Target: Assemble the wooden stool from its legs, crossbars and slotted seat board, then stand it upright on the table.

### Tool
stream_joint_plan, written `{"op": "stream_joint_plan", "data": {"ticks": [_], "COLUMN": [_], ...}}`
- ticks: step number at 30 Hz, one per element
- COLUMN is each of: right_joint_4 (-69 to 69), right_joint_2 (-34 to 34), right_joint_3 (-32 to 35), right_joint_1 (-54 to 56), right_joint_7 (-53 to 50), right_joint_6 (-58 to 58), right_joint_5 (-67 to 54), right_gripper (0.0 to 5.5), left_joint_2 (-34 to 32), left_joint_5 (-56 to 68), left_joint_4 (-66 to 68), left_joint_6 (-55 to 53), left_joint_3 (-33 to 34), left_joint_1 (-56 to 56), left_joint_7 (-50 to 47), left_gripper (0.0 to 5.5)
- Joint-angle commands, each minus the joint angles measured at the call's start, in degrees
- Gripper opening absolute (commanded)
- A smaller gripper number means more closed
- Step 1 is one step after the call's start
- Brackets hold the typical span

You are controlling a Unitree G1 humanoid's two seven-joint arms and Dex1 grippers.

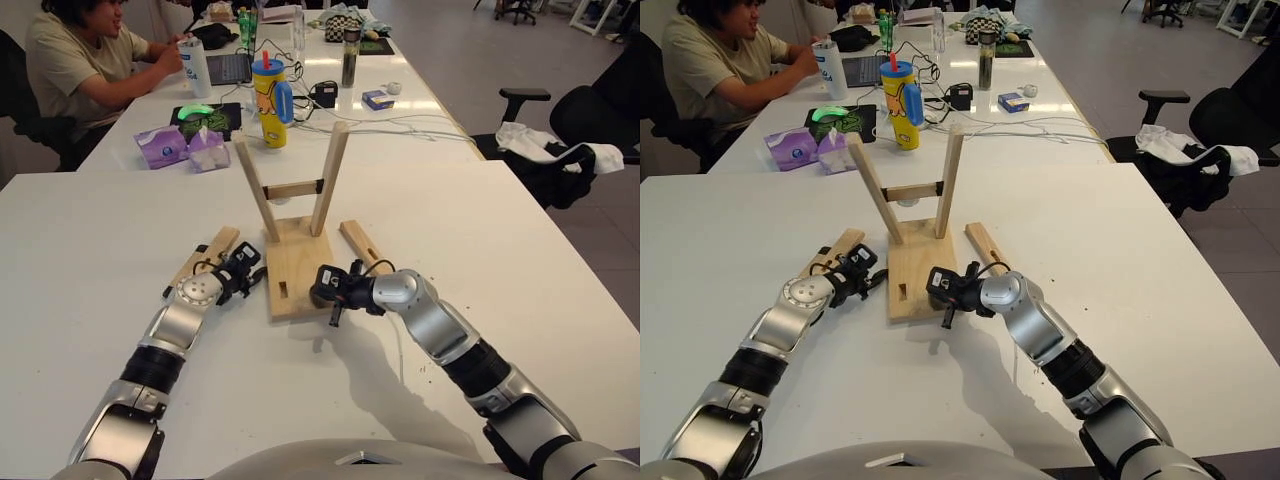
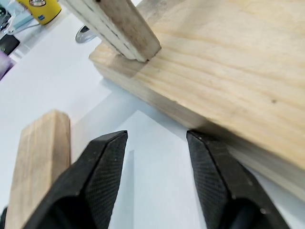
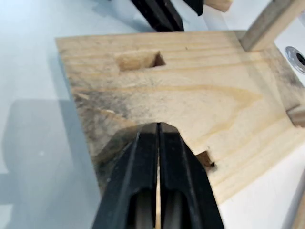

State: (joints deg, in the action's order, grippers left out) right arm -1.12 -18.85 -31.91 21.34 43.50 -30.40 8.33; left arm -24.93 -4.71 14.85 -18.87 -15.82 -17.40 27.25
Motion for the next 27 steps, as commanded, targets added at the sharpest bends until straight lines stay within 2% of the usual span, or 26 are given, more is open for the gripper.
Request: {"op": "stream_joint_plan", "data": {"ticks": [1, 3, 8, 13, 18, 22, 24, 27], "right_joint_4": [6.2, 5.7, 1.9, -1.1, -1.6, -0.8, -0.4, -0.3], "right_joint_2": [0.5, 2.1, 6.2, 10.0, 13.2, 13.2, 12.9, 12.9], "right_joint_3": [-2.3, 1.0, 12.3, 20.5, 23.1, 23.2, 22.5, 22.0], "right_joint_1": [-4.6, -4.3, -4.5, -6.3, -7.0, -6.6, -6.0, -5.7], "right_joint_7": [-0.1, -2.3, -9.3, -12.9, -15.9, -16.7, -16.6, -16.5], "right_joint_6": [-0.4, 2.1, 11.9, 12.2, 9.7, 8.5, 8.1, 7.7], "right_joint_5": [0.1, -1.6, -7.6, -14.8, -18.6, -18.6, -18.1, -18.1], "right_gripper": [0.00, 0.00, 0.00, 0.73, 1.50, 2.00, 2.22, 2.22], "left_joint_2": [-0.6, -1.1, 1.4, -2.2, -9.6, -17.2, -18.3, -18.7], "left_joint_5": [-0.6, 0.1, 3.7, 7.1, 12.5, 10.0, 10.1, 10.6], "left_joint_4": [-2.1, -4.8, -17.5, -27.3, -15.6, 2.9, 8.2, 13.7], "left_joint_6": [-1.8, -1.6, -0.1, -7.5, -7.5, 0.4, 2.2, 3.8], "left_joint_3": [-1.3, 1.2, 12.2, 19.7, 27.7, 25.8, 24.7, 22.6], "left_joint_1": [5.4, 6.9, 9.2, 9.8, 6.1, 1.7, 0.9, 1.0], "left_joint_7": [2.3, 0.7, -7.1, -5.7, 1.7, 9.5, 13.1, 18.8], "left_gripper": [2.34, 2.34, 2.34, 2.31, 2.31, 2.31, 2.31, 2.31]}}
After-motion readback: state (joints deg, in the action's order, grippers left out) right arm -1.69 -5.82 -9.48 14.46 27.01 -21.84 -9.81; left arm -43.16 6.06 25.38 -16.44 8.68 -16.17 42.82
